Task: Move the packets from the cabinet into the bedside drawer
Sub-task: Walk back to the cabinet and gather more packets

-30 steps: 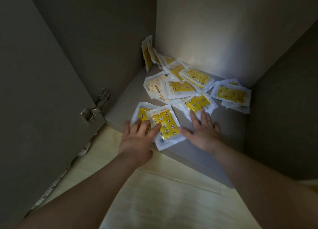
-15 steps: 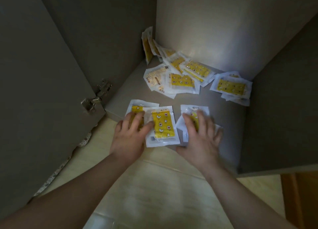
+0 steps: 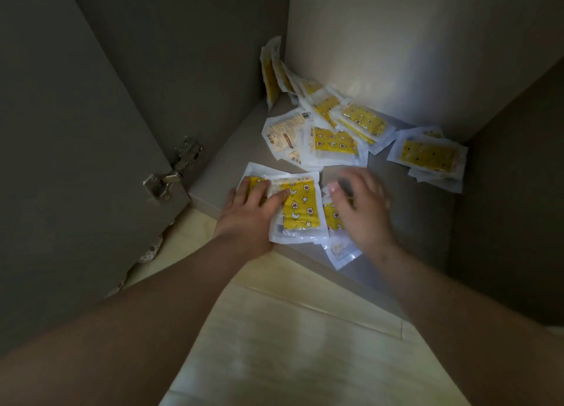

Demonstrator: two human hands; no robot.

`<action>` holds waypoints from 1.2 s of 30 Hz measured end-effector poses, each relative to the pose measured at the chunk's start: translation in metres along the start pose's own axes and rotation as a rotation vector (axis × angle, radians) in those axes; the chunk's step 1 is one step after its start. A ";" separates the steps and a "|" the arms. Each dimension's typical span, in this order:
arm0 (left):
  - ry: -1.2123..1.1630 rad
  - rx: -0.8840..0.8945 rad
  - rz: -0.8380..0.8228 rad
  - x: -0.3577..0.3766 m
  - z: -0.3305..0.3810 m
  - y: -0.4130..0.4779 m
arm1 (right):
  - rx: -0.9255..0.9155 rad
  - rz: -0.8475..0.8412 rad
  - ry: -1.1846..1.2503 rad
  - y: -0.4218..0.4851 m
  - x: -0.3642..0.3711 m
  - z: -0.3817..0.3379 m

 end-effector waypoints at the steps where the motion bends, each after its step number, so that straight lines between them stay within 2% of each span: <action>1: 0.000 0.007 0.006 0.000 0.000 0.001 | 0.011 -0.027 -0.101 0.016 0.006 0.004; 4: 0.009 0.027 -0.012 0.003 -0.001 0.005 | 0.031 -0.303 -0.352 0.039 0.041 0.023; 6: 0.013 0.031 -0.039 0.008 -0.004 0.003 | 0.056 -0.388 -0.435 0.036 0.051 0.039; 9: 0.018 0.029 -0.043 0.010 -0.011 0.002 | 0.048 -0.388 -0.499 0.016 0.047 0.051; 16: 0.002 -0.018 -0.021 0.009 -0.009 -0.003 | 0.084 -0.345 -0.467 -0.062 0.027 0.043; 20: -0.039 0.001 0.004 0.007 0.001 -0.012 | -0.014 -0.323 -0.516 -0.076 0.033 0.030; 23: -0.054 0.030 0.019 0.004 0.013 -0.018 | -0.164 -0.284 -0.584 -0.064 0.025 0.023; 26: -0.069 0.034 0.020 0.000 0.021 -0.017 | -0.240 -0.412 -0.669 -0.046 0.027 0.023; 29: -0.063 0.020 0.048 -0.003 0.016 -0.016 | -0.207 -0.494 -0.537 -0.038 0.037 0.013; 31: -0.068 0.019 0.054 0.000 0.010 -0.021 | -0.207 -0.424 -0.502 -0.046 0.039 0.005; 33: -0.129 0.052 0.098 0.003 0.008 -0.030 | -0.244 -0.269 -0.467 -0.062 0.037 0.001; 36: -0.182 0.170 0.267 -0.009 0.008 -0.036 | -0.317 -0.027 -0.375 -0.075 0.027 -0.009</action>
Point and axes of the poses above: each hand's wrist, its own y-axis towards the middle knuckle, its own x-axis out of the palm, z = x × y, the point moved 10 cm from there along y, towards the middle knuckle, and after that the axes turned 11 degrees about z, right-handed, at the moved point
